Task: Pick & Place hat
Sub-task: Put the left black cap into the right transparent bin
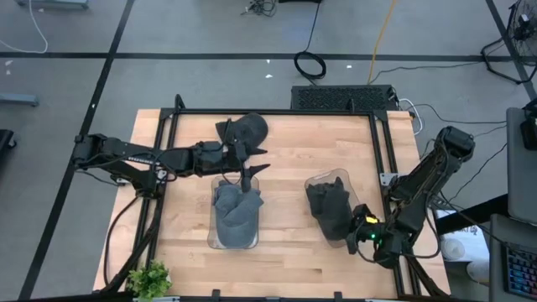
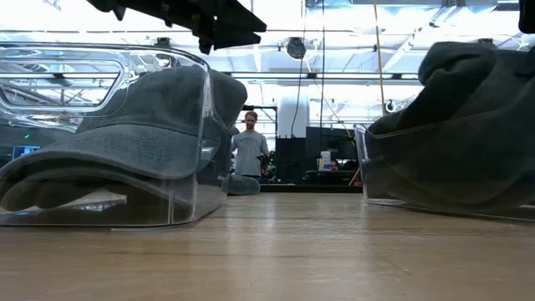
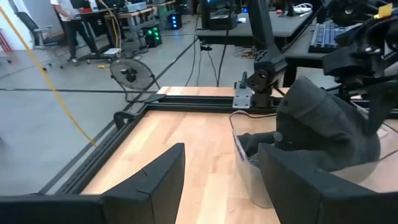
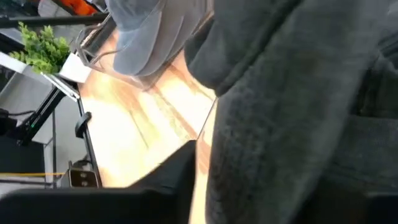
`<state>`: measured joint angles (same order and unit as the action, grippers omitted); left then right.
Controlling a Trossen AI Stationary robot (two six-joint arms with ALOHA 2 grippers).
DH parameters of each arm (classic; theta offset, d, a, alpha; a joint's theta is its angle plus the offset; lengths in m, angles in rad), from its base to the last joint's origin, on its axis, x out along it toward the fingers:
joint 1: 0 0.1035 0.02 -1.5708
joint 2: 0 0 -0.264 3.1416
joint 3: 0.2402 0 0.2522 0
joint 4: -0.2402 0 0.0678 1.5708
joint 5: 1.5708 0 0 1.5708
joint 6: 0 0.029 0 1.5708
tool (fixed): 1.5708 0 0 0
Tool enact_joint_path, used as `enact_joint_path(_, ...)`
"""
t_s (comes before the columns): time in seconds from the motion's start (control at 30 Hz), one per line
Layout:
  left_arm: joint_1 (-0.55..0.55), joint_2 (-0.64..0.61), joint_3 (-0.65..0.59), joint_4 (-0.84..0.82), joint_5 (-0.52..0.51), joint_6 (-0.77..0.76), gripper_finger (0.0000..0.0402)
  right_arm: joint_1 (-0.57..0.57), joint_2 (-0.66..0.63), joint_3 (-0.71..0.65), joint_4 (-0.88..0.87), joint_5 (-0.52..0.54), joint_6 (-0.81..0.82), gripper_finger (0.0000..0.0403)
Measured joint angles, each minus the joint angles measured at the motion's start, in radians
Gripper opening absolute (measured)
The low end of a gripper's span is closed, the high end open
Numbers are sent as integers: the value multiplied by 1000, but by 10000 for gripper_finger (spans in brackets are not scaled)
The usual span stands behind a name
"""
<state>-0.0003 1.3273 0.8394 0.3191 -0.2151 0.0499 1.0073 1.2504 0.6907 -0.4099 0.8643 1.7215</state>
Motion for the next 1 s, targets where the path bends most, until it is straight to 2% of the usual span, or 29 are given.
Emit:
enact_joint_path(0.13,-3,0,0,-1,-21,20,214,-14,-55,0,-50,-35,-22,194)
enact_joint_path(0.23,-2,0,0,0,-23,20,214,-28,-122,0,-54,-36,-85,218)
enact_joint_path(0.43,0,0,0,0,-23,23,214,-84,-279,0,-129,-35,-195,215)
enact_joint_path(0.63,0,0,0,0,-23,24,214,-145,-425,0,-379,-26,-193,204)
enact_joint_path(0.77,0,0,0,-1,-23,22,214,-170,-515,0,-440,88,-229,204)
enact_joint_path(1.0,0,0,0,-2,-23,23,214,-171,-622,0,-284,430,-486,205)
